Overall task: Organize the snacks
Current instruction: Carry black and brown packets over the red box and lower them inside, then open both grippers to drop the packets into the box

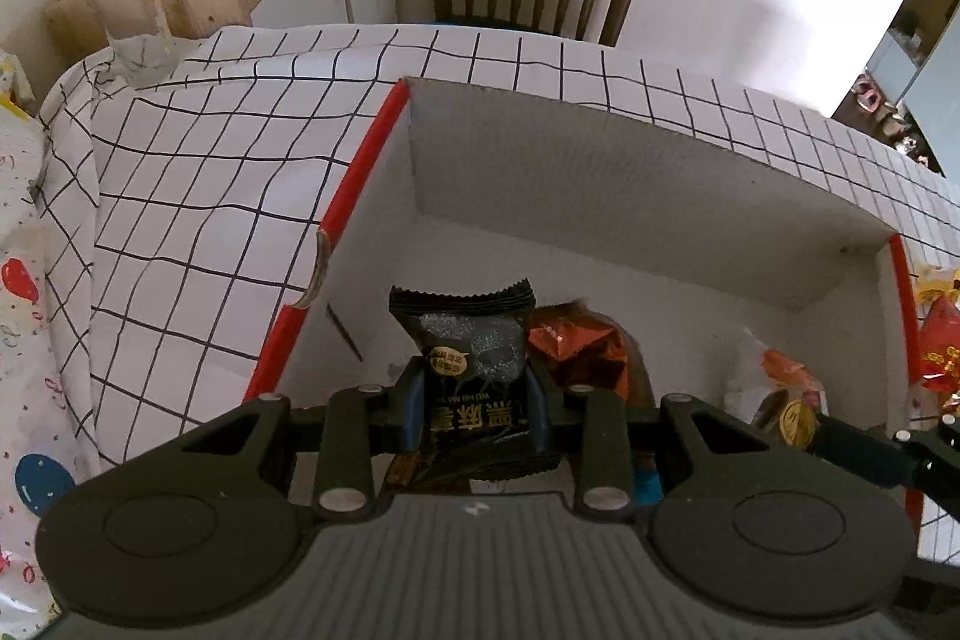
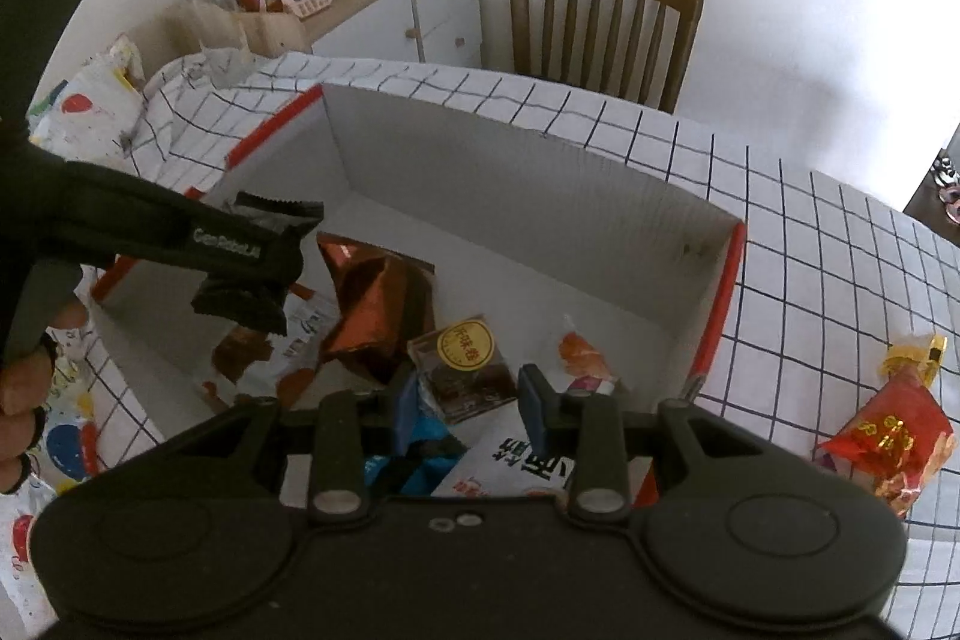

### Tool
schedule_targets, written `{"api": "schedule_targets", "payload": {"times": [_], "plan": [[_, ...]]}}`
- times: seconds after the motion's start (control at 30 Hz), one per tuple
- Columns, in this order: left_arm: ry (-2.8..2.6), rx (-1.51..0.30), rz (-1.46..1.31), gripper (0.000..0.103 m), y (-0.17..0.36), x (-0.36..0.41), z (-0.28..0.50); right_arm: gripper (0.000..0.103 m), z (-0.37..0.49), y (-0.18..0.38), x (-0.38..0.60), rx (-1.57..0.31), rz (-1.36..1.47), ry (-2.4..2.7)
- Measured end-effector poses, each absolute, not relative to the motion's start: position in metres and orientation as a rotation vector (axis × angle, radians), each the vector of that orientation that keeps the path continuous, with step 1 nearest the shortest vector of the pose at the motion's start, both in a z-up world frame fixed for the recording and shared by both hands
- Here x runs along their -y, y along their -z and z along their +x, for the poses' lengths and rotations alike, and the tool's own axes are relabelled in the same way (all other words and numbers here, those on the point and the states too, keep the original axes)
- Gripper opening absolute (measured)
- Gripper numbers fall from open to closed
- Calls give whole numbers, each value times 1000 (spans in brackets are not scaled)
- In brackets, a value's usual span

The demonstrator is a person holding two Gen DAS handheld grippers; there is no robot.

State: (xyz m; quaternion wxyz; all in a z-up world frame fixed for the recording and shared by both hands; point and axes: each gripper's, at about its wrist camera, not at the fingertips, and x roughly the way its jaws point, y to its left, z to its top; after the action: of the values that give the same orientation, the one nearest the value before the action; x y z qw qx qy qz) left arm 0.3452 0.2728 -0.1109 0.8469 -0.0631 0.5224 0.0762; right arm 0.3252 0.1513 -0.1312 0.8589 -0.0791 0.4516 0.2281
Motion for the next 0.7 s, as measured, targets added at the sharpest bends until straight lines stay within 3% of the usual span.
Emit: {"api": "schedule_targets", "payload": {"times": [0.5, 0.53, 0.6, 0.67, 0.7], "plan": [[-163, -1129, -132, 33, 122, -275, 354, 35, 332, 149, -163, -985, -203, -481], [-165, -1131, -134, 35, 122, -275, 354, 36, 331, 149, -163, -986, -202, -483], [-168, -1123, -140, 53, 119, -275, 352, 38, 330, 148, -162, -985, -199, -484], [-163, -1103, -142, 65, 114, -275, 349, 40, 329, 146, -160, -983, -189, -486], [-160, -1093, -139, 65, 111, -275, 347, 41, 328, 145, -159, -981, -185, -487]]}}
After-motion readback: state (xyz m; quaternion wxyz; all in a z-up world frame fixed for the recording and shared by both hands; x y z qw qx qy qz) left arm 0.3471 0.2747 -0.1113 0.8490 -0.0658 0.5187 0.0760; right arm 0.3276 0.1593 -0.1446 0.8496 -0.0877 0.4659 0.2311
